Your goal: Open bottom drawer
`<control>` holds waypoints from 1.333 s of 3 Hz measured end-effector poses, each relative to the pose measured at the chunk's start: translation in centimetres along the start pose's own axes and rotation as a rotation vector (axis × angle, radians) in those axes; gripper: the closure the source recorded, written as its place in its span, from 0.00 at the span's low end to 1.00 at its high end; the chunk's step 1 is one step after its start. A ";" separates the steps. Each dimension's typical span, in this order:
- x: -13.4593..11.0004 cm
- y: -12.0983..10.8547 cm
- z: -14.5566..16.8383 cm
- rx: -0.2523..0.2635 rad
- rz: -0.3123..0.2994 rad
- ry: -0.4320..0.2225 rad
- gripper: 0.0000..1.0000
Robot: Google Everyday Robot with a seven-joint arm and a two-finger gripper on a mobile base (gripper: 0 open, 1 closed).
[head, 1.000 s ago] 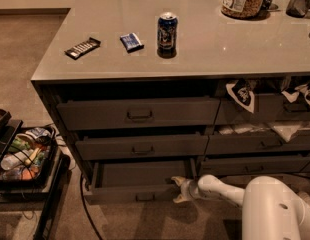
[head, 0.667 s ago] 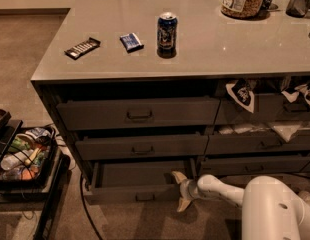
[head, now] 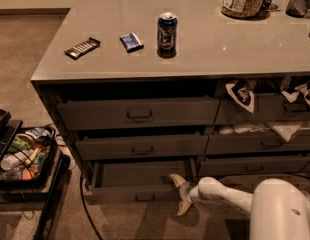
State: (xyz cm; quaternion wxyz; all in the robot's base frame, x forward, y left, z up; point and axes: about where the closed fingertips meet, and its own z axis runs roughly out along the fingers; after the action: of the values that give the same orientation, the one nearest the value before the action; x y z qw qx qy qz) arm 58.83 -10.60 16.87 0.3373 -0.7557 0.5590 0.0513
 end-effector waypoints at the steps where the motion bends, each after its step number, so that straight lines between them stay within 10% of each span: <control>1: -3.2 0.8 -3.4 0.033 -0.118 -0.027 0.00; 2: -6.8 3.1 -7.1 0.081 -0.253 -0.042 0.00; 4: -9.4 6.7 -6.9 0.039 -0.258 -0.089 0.19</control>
Offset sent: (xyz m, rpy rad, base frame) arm -0.1599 0.0250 0.1112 -0.0188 -0.3385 0.3160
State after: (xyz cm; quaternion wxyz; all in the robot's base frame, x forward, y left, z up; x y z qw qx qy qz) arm 47.44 -7.90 23.37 0.3800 -0.8116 0.4428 0.0300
